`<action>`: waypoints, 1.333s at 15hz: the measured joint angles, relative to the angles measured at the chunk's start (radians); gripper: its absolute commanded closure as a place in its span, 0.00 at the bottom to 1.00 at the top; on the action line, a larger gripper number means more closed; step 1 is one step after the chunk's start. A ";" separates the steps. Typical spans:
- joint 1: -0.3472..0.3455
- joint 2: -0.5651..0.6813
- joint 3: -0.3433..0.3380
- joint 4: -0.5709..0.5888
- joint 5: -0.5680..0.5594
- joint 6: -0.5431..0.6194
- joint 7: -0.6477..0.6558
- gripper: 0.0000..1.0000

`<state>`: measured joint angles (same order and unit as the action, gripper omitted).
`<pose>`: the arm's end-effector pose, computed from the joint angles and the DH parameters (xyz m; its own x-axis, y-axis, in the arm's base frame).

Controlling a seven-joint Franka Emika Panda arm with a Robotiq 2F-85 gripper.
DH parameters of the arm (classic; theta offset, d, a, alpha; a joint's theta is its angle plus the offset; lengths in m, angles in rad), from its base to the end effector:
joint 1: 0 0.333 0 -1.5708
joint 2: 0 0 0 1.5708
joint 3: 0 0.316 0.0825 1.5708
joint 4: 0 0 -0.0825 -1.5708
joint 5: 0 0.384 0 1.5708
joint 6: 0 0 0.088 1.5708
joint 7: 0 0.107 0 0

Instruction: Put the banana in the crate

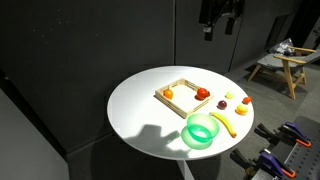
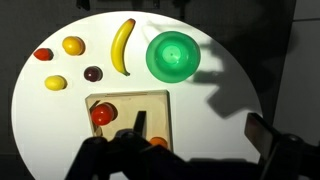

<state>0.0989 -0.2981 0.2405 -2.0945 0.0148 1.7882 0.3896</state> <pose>0.4374 0.1662 0.5417 0.9979 -0.0641 0.0063 -0.0643 -0.9963 0.0575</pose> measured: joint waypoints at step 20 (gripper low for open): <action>-0.040 -0.013 -0.150 -0.169 0.014 0.203 -0.221 0.00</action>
<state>0.0589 -0.3114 0.0900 -2.2633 0.0287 1.9908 0.1687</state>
